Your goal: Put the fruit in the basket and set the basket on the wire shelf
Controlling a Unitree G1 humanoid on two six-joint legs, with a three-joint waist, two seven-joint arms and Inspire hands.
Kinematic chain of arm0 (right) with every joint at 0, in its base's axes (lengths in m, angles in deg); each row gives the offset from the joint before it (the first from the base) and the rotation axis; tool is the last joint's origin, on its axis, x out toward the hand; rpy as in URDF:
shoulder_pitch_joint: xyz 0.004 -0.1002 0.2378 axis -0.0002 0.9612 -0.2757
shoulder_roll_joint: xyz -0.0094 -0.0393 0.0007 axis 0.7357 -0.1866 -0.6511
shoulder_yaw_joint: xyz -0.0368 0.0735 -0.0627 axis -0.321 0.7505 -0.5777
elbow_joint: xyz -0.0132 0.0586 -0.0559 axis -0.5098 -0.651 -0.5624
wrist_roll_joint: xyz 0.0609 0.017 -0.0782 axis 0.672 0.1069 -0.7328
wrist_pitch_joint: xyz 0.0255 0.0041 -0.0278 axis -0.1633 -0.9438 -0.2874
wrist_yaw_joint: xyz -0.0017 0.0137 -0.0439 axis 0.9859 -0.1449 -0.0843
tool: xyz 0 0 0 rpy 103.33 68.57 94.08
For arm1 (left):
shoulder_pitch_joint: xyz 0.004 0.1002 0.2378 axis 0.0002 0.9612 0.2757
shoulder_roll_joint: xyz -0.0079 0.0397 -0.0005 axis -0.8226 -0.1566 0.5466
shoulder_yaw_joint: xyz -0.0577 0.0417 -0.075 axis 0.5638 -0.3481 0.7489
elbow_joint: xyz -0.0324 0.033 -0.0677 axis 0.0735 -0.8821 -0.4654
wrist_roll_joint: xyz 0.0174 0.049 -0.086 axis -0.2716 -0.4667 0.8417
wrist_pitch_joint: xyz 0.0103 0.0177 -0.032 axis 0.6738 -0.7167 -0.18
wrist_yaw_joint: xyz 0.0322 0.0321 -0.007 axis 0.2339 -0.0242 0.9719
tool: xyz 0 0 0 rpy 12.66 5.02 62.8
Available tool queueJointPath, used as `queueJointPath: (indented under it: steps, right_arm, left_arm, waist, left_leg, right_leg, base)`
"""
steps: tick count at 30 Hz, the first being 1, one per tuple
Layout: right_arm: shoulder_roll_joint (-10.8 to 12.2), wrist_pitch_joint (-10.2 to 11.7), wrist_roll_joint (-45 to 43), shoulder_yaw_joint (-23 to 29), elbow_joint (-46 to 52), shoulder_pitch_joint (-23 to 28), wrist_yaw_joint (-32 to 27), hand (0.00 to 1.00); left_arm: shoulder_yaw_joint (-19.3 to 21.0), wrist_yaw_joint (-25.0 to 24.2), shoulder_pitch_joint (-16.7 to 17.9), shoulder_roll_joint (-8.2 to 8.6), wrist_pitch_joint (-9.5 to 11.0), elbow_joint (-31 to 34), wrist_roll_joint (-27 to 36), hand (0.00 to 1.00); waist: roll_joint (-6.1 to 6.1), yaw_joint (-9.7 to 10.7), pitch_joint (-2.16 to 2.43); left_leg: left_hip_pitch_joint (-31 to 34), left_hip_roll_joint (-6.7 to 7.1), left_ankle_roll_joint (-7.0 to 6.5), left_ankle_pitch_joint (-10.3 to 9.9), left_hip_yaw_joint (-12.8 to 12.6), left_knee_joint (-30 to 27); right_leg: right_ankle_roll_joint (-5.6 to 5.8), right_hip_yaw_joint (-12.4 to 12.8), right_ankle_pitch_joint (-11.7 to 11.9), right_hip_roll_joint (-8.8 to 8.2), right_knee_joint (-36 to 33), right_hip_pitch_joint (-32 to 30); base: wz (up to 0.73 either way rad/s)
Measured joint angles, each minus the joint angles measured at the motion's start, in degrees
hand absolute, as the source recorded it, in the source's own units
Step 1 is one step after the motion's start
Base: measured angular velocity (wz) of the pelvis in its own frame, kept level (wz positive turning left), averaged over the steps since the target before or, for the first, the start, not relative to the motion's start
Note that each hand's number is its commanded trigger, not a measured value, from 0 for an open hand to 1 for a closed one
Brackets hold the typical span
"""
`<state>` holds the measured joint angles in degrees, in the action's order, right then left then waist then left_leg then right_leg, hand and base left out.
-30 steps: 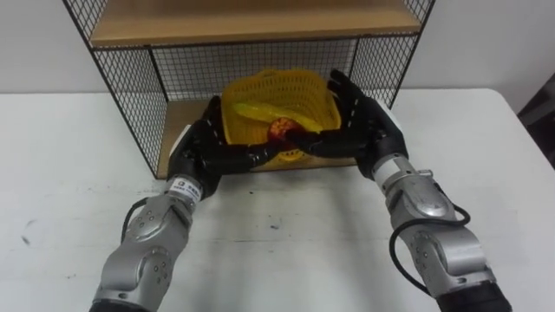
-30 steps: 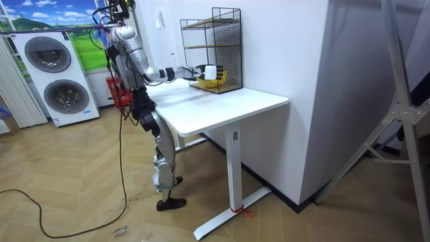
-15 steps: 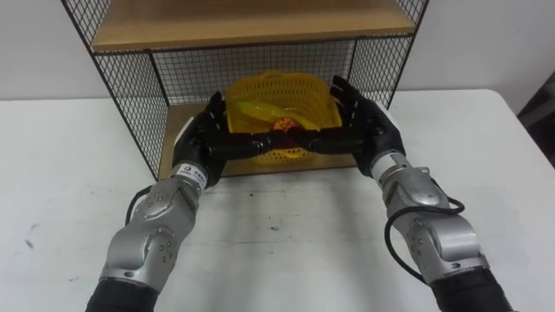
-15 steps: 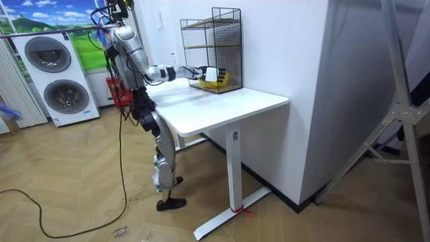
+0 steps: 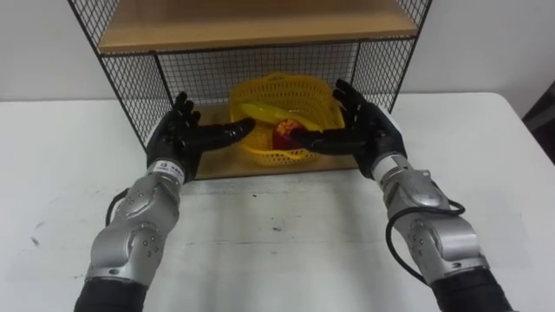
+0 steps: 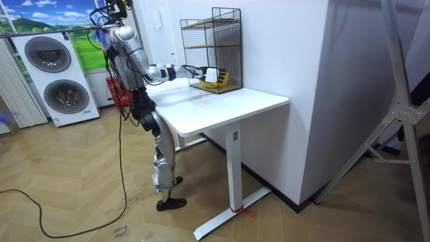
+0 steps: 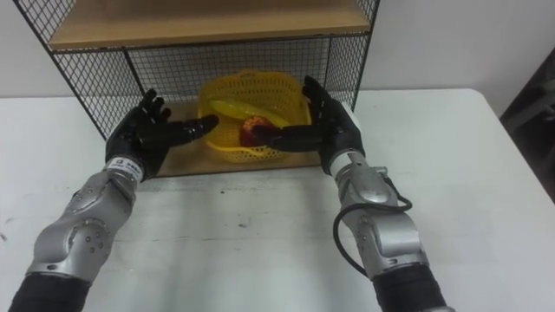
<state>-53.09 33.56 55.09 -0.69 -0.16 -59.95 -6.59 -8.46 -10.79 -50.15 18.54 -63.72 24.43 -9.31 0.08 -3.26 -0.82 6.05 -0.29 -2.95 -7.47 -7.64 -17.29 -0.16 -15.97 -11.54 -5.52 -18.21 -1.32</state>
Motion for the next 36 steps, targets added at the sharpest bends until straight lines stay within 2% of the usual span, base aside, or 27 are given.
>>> queueJointPath:
  steps: [10, 13, 18, 28, 31, 33, 36]
  right_arm:
    - [-0.39, 0.0, 0.92, 0.02, 0.02, 0.0, 0.04, 0.0]
    - [-0.39, 0.0, 0.89, 0.13, 0.09, 0.14, 0.05, 0.0]
    - [-0.39, 0.0, 0.32, 0.72, 0.41, 0.61, 0.83, 0.0]
    - [-0.39, 0.26, -0.15, 1.64, 2.57, 4.24, 2.76, 0.0]
    - [-0.45, 0.5, -0.17, 2.45, 4.64, 6.88, 2.61, 0.0]
    - [-0.71, 1.57, -0.69, 3.43, 5.03, 8.37, 3.23, 0.0]
    - [-0.77, 2.19, -2.56, 3.56, 6.44, 9.79, 4.33, 0.0]
  left_arm:
    - [0.32, 0.78, 0.01, -0.49, 0.0, 0.05, 0.73, 0.0]
    - [0.4, 0.38, 0.02, -0.5, 0.0, 0.13, 0.61, 0.0]
    - [0.62, -1.56, 0.02, -0.72, 0.51, 0.27, -1.64, 0.0]
    - [1.48, -4.46, 0.13, -0.79, 1.19, 1.19, -1.65, 0.0]
    - [1.65, -4.66, 2.36, -0.89, 1.95, 5.15, -1.56, 0.0]
    - [2.0, -5.66, 4.51, -0.91, 3.4, 7.33, -1.56, 0.0]
    - [2.01, -5.92, 5.39, -0.9, 3.91, 8.13, -2.9, 0.0]
  waist:
    - [-0.37, 0.14, 0.18]
    - [-0.63, 0.21, 0.41]
    - [-0.95, 0.13, 1.14]
    - [-0.53, 0.27, 1.31]
    - [-0.32, 0.57, 1.3]
    - [-0.21, 1.22, 1.25]
    - [-0.21, 1.42, 1.25]
  left_leg:
    - [0.34, 0.03, -0.01, -0.01, 0.38, -0.26]
    - [0.34, 0.07, -0.01, 0.0, 0.47, -0.16]
    - [0.2, 0.08, -0.05, 0.07, 0.45, -0.01]
    - [-0.79, 0.08, -0.08, 0.11, 0.38, 0.06]
    - [-0.86, 0.06, -0.08, 0.1, 0.35, 0.12]
    - [-0.91, 0.04, -0.08, 0.1, 0.31, 0.11]
    - [-0.94, -0.01, -0.08, 0.09, 0.2, 0.12]
  right_leg:
    - [0.03, -0.27, 0.28, 0.16, 0.54, 0.14]
    - [0.04, -0.31, 0.27, 0.12, 0.44, 0.11]
    - [0.04, -0.29, 0.27, 0.09, 0.45, 0.19]
    - [0.08, -0.35, 0.3, 0.07, 0.65, 1.29]
    - [0.09, -0.47, 0.31, 0.05, 0.78, 1.45]
    - [0.09, -0.44, 0.31, 0.06, 0.75, 1.45]
    - [0.09, -0.39, 0.31, 0.09, 0.8, 1.42]
  base:
    - [0.01]
    - [0.0]
    - [0.0]
    - [0.0]
    - [0.0]
    - [0.0]
    - [0.0]
